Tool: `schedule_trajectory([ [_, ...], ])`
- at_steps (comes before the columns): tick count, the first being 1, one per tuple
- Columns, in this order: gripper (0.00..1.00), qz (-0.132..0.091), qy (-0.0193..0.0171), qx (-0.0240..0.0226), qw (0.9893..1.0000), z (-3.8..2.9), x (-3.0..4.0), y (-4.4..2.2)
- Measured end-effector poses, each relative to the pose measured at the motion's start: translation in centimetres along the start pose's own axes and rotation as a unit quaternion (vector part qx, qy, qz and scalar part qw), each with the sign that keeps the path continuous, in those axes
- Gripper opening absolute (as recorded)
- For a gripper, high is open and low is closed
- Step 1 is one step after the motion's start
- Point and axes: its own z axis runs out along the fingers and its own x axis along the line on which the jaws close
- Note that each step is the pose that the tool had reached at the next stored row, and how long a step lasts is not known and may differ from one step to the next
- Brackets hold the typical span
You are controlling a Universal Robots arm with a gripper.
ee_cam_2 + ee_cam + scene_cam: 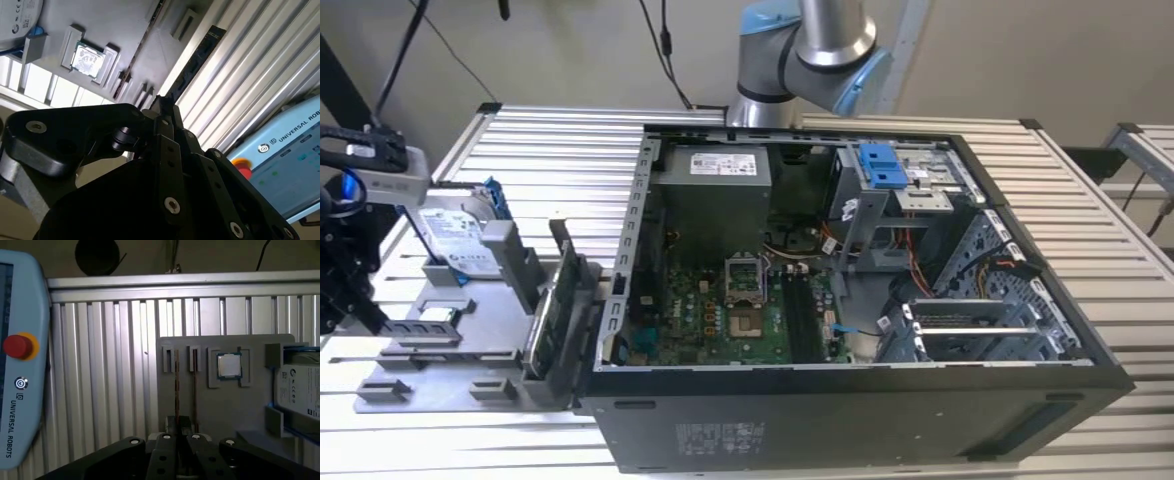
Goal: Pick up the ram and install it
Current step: 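Pick up the ram and move it above insertion slot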
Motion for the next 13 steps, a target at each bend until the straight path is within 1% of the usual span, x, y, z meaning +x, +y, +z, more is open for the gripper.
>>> schedule_trajectory([
  [13,0.14,0.000,0.0000,0.0000,1.0000,-0.95,-0.02,0.03],
])
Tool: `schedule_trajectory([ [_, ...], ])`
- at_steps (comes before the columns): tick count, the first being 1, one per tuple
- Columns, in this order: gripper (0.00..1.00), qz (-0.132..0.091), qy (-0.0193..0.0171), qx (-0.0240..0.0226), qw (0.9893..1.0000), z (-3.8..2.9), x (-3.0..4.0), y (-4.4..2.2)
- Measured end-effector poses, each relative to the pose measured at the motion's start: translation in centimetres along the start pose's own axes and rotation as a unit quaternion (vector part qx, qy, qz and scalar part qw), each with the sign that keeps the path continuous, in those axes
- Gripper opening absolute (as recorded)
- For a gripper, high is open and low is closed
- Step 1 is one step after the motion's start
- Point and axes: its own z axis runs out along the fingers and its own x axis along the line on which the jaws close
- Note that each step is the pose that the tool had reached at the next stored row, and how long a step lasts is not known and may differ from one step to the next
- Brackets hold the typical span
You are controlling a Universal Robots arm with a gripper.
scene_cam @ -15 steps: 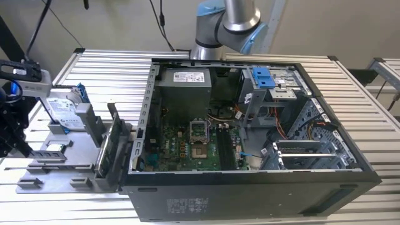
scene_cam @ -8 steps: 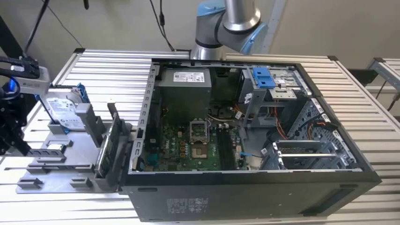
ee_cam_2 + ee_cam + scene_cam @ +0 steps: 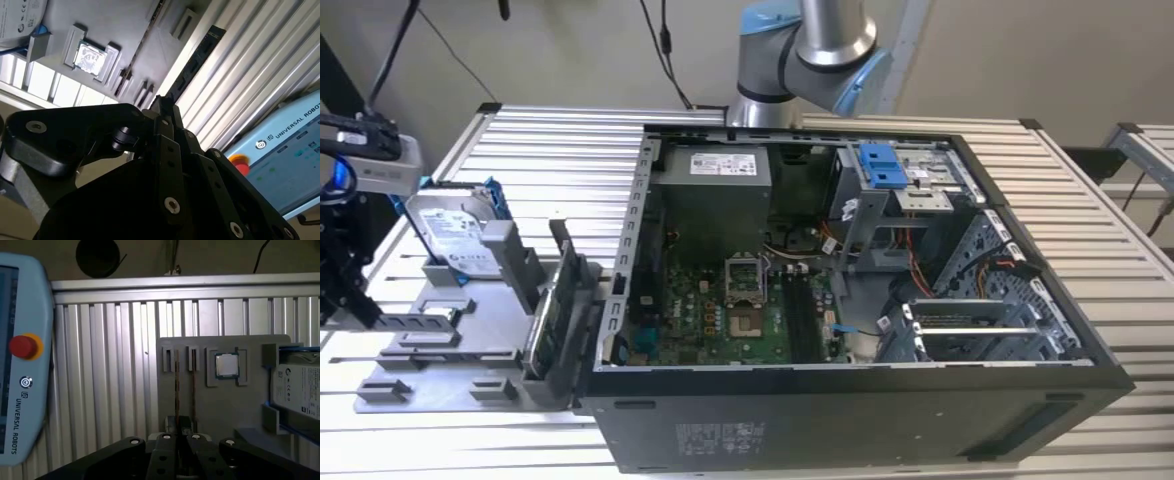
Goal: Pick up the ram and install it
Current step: 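Pick up the ram and move it above insertion slot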
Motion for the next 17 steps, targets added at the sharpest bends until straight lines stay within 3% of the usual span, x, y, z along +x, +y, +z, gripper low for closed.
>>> schedule_trajectory([
  [8,0.14,0.000,0.0000,0.0000,1.0000,-1.17,-0.03,0.03],
  [17,0.14,0.000,0.0000,0.0000,1.0000,-2.04,-0.04,0.05],
])
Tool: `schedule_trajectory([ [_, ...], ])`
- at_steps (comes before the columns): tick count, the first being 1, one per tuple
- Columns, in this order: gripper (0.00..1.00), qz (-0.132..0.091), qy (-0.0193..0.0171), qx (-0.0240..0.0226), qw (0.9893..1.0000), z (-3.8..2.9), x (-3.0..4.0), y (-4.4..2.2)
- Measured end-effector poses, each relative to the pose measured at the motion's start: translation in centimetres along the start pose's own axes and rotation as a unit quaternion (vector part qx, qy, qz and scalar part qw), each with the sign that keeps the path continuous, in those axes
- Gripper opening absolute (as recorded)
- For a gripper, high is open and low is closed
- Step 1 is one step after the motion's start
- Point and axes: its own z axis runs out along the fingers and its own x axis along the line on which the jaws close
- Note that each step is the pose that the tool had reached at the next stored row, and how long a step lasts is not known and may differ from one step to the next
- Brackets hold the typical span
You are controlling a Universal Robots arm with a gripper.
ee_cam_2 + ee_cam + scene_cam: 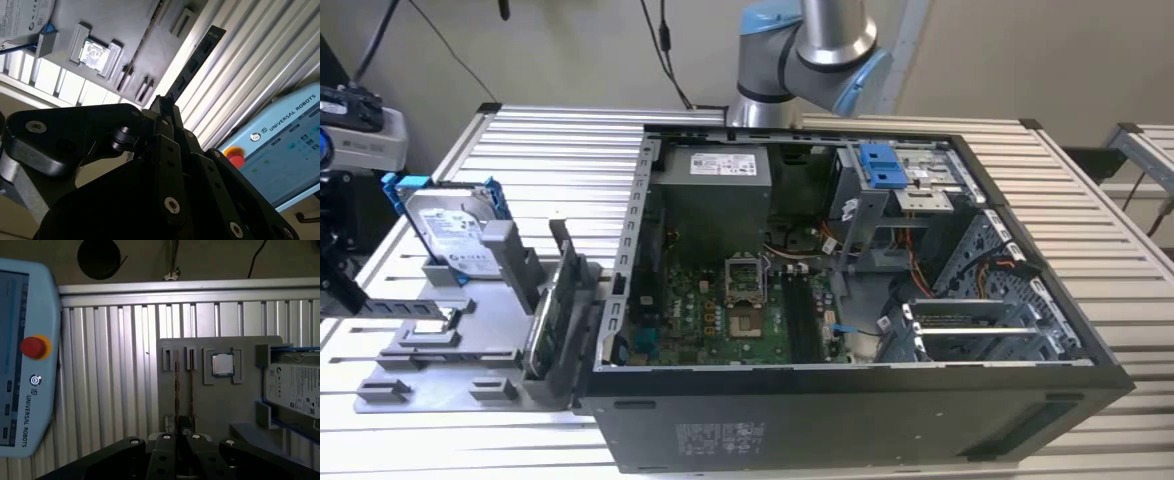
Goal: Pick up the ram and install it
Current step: 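Pick up the ram and move it above insertion slot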
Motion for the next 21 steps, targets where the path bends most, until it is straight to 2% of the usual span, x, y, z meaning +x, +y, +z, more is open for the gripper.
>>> schedule_trajectory([
  [21,0.14,0.000,0.0000,0.0000,1.0000,-2.18,-0.05,0.06],
])
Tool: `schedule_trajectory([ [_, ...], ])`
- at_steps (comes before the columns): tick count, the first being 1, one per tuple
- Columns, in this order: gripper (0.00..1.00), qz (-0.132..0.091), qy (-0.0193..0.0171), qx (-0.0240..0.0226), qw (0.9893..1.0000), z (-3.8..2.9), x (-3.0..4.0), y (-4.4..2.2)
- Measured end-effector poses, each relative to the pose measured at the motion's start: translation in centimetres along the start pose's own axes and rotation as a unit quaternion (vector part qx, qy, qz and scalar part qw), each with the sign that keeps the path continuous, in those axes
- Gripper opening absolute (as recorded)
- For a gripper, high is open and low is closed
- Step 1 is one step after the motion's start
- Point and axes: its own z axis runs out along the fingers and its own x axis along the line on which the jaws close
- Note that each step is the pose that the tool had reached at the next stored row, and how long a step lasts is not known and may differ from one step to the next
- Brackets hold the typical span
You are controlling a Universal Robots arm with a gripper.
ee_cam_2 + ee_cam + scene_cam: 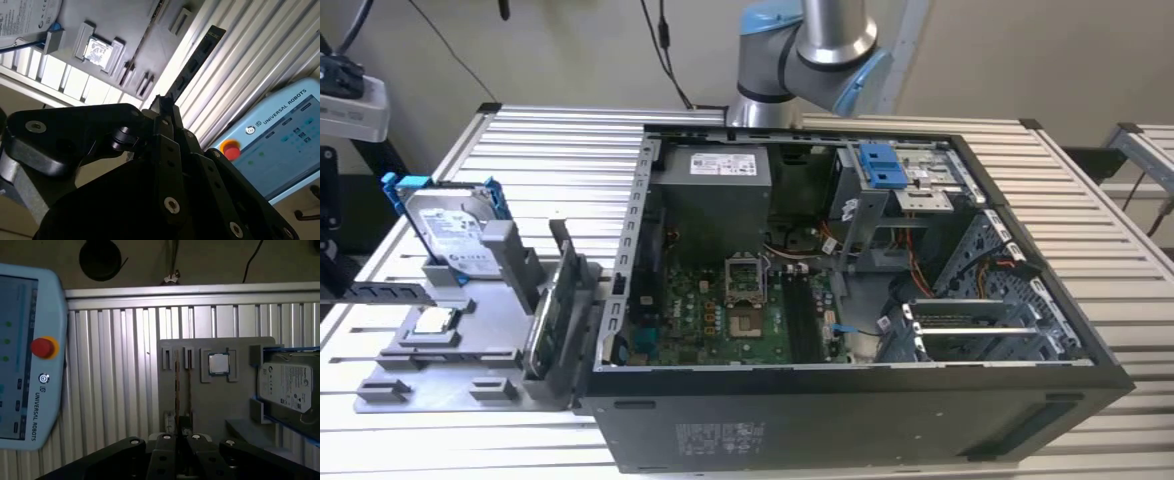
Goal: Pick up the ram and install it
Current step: 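Pick up the ram and move it above insertion slot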
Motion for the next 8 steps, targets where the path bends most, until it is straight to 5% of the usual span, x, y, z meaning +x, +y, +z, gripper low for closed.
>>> schedule_trajectory([
  [8,0.14,0.000,0.0000,0.0000,1.0000,-0.84,-0.02,0.02],
])
